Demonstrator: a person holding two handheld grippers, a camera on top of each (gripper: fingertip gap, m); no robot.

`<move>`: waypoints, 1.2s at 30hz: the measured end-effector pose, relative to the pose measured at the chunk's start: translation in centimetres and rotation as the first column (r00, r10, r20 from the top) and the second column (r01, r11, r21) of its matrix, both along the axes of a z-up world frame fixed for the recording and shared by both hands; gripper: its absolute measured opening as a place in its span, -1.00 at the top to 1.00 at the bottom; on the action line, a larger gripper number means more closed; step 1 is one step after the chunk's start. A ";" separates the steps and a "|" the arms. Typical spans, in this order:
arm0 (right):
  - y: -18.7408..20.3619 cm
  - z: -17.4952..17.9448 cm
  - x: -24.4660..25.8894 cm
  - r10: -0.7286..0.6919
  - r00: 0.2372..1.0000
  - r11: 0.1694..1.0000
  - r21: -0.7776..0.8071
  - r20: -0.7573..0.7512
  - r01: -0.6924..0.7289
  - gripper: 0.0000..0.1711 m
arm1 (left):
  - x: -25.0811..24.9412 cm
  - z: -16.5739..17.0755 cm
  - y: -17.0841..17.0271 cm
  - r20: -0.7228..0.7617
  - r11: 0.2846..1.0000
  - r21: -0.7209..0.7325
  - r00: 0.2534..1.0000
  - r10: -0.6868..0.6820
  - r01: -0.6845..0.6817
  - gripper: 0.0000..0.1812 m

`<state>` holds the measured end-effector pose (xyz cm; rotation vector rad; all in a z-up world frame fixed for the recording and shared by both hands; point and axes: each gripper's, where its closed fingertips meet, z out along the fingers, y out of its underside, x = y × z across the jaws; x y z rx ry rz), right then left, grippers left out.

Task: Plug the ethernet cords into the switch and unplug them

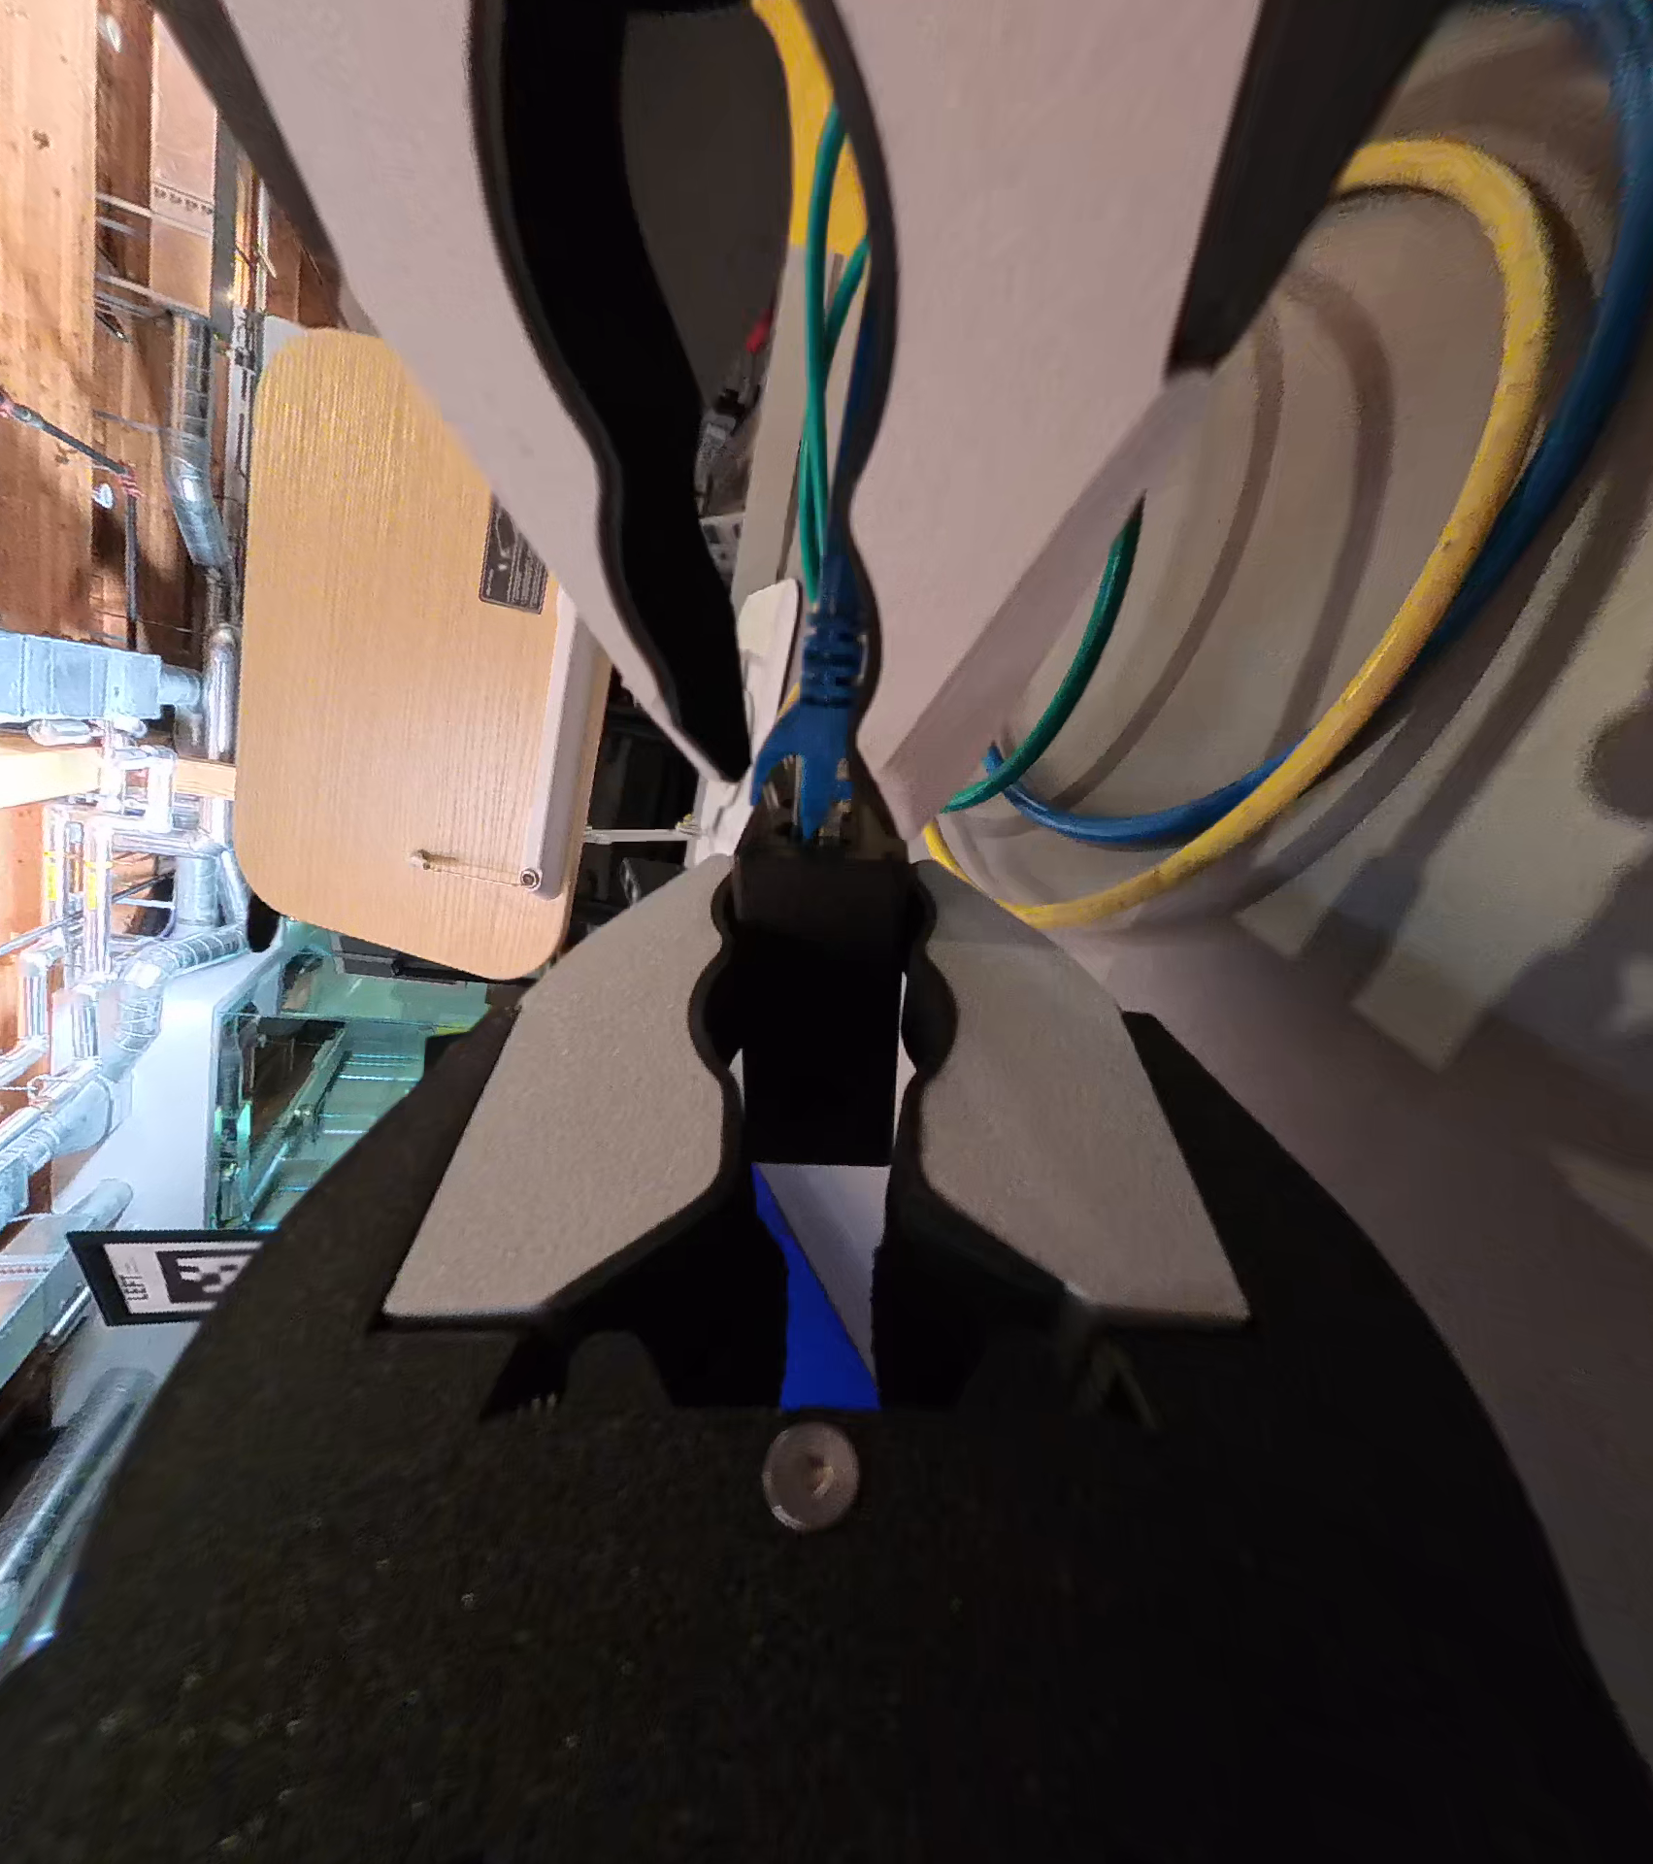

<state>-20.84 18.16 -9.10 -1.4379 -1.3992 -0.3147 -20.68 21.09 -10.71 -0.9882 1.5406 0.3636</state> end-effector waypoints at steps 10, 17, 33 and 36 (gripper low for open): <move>-0.1 -0.4 0.1 0.020 0.999 0.999 0.025 0.027 -0.021 0.83 | 0.2 -0.4 -0.1 -0.035 1.000 0.011 0.999 0.001 -0.001 0.70; -0.1 -1.0 -0.2 0.006 0.999 1.000 0.004 0.051 -0.006 0.86 | -0.2 -0.6 0.1 -0.063 0.998 0.042 0.997 0.043 -0.040 0.70; -0.5 0.0 -0.4 -0.101 0.909 0.924 -0.376 -0.405 -0.065 0.80 | -0.8 0.0 0.9 -0.045 0.991 0.127 0.998 0.042 -0.036 0.70; -0.2 0.0 -0.3 -0.166 0.859 0.889 -0.450 -0.484 -0.082 0.86 | -0.8 0.1 1.0 -0.062 0.983 0.176 0.997 0.055 -0.043 0.70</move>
